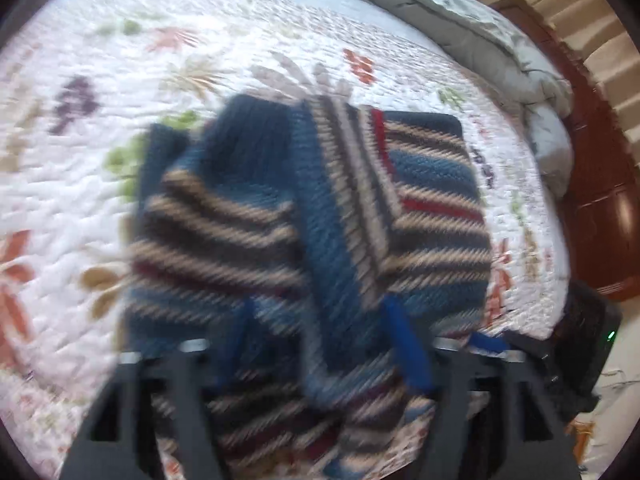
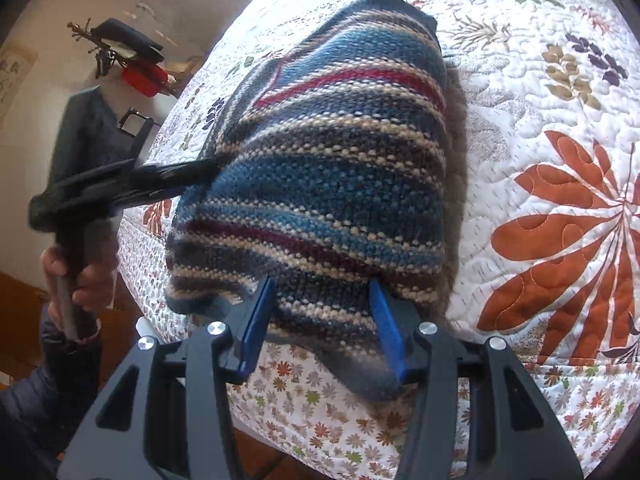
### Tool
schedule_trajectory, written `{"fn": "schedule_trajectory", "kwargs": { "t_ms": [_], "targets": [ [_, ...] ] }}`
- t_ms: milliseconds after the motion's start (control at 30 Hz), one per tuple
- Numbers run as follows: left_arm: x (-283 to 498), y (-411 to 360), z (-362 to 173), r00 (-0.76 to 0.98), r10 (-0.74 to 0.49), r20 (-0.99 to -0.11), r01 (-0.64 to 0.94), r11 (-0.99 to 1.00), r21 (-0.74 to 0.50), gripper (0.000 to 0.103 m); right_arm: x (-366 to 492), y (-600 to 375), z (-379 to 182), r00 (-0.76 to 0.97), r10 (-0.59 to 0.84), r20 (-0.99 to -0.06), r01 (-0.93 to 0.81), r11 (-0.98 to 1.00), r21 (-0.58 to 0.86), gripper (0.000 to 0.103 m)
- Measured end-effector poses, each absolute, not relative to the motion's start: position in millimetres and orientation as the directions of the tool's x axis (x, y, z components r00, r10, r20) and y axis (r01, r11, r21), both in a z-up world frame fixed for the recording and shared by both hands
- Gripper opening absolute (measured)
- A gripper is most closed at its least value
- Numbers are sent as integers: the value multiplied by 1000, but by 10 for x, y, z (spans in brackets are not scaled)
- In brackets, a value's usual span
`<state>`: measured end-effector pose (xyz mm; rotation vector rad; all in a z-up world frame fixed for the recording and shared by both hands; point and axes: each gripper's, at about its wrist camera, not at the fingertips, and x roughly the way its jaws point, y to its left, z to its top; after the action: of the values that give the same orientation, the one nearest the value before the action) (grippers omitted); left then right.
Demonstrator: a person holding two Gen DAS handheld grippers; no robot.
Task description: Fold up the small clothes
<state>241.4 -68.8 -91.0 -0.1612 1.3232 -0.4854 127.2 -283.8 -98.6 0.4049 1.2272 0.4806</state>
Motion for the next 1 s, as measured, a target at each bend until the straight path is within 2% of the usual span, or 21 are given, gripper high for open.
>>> {"fn": "schedule_trajectory", "kwargs": {
  "t_ms": [133, 267, 467, 700, 867, 933, 967, 1000],
  "targets": [
    [2178, -583, -928, 114, -445, -888, 243, 879, -409, 82, 1263, -2827, -982, 263, 559, -786, -133, 828, 544, 53],
    [2094, -546, -1151, 10, -545, -838, 169, 827, -536, 82, 1280, -2824, -992, 266, 560, -785, -131, 828, 546, 55],
    [2143, -544, -1364, -38, -643, -765, 77, 761, -644, 81, 1284, -2837, -993, 262, 565, -783, -132, 824, 551, 55],
    [2368, -597, -1265, -8, -696, -718, 78, 715, -694, 82, 1294, -2805, -1004, 261, 556, -789, -144, 831, 538, 59],
    [2490, -773, -1368, -34, -651, -758, 97, 753, -651, 80, 1310, -2789, -1010, 259, 554, -791, -142, 832, 537, 59],
    [2473, -838, -1345, -17, -603, -798, 127, 790, -599, 64, 1307, -2790, -1004, 258, 553, -792, -144, 833, 535, 59],
    [2467, -876, -1324, -5, -572, -820, 146, 811, -567, 48, 1304, -2795, -1000, 258, 554, -791, -144, 832, 536, 59],
    [2455, -890, -1302, 7, -568, -823, 155, 814, -560, 37, 1298, -2797, -988, 258, 557, -790, -143, 830, 539, 59]
  ]
}}
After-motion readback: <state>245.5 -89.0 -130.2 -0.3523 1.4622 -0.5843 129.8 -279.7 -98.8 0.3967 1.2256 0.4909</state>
